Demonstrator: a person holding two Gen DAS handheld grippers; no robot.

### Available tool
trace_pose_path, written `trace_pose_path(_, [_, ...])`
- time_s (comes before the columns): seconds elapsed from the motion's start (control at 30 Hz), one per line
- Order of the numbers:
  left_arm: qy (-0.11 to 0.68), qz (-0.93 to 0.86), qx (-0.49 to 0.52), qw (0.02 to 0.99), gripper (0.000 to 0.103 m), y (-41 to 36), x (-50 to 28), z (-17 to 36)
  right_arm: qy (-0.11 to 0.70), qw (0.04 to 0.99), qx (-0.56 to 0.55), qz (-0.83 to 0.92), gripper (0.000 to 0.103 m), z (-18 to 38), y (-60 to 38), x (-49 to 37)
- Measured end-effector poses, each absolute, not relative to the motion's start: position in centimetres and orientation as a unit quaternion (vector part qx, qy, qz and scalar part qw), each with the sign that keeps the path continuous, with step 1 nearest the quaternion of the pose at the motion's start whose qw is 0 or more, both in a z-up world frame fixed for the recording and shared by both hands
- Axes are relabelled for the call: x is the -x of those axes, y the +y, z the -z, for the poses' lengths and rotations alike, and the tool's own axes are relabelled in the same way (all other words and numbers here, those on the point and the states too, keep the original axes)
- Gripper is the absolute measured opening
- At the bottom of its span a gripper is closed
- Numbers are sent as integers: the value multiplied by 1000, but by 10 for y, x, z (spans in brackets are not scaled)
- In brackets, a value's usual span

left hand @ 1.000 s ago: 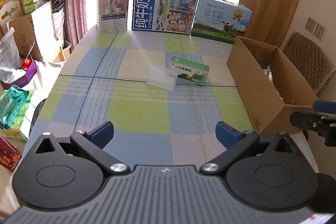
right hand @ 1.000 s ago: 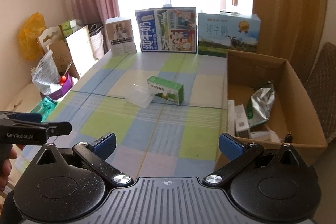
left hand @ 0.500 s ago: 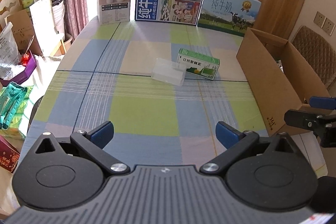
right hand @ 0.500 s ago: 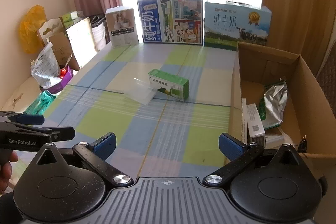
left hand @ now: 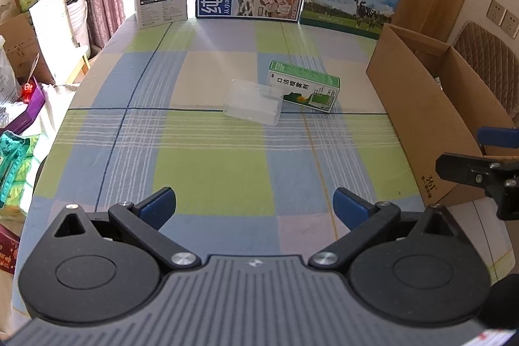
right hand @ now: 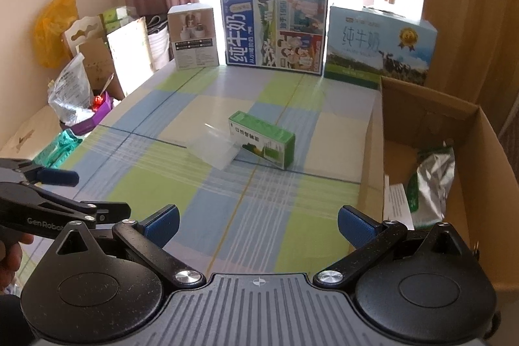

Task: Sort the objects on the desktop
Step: 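Move both tools back toward the green box and clear container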

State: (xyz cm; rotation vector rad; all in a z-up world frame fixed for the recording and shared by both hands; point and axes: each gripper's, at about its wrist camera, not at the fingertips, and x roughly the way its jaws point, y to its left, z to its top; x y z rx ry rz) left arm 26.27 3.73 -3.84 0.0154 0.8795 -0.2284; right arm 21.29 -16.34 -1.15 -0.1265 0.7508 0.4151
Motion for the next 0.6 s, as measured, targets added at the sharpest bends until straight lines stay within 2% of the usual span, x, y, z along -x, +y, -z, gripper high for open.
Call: trace_pose_path(0.6, [443,120,-57,887,101,27,-304,66,374,900,92,-205,101,29,-157,-251])
